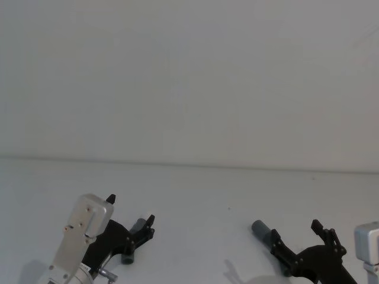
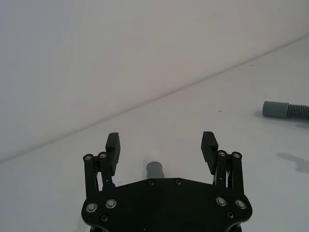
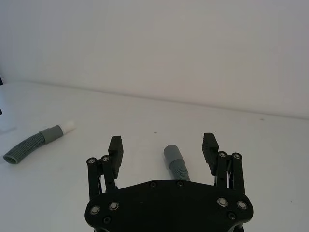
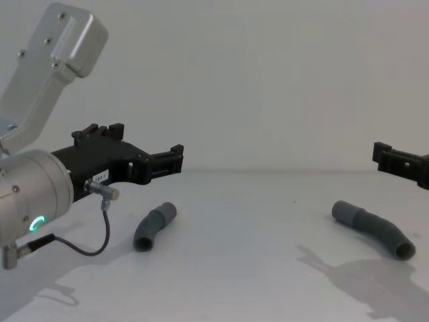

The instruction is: Use both hands to pick up one end of the pipe from the table, align the ends, and insert them.

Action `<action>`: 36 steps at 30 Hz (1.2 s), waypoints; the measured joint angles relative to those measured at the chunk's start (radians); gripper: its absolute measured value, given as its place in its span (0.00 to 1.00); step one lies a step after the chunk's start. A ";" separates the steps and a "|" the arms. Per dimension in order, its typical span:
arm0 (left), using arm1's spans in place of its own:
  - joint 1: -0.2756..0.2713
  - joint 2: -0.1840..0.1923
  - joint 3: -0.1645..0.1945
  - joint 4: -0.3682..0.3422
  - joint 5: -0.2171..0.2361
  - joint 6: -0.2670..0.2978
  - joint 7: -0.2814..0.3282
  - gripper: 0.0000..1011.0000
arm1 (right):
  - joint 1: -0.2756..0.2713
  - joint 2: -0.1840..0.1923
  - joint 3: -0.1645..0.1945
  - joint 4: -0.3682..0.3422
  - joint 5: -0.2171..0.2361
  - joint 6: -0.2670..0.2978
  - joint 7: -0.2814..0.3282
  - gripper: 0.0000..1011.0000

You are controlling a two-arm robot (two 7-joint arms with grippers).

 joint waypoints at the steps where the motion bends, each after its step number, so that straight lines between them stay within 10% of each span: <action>1: 0.000 0.000 0.000 0.000 0.000 0.000 0.000 0.99 | 0.000 0.000 0.000 0.000 0.000 0.000 0.000 0.99; 36: 0.000 0.000 0.000 0.000 0.000 0.000 0.000 0.99 | 0.000 0.000 0.000 0.000 0.000 0.000 0.000 0.99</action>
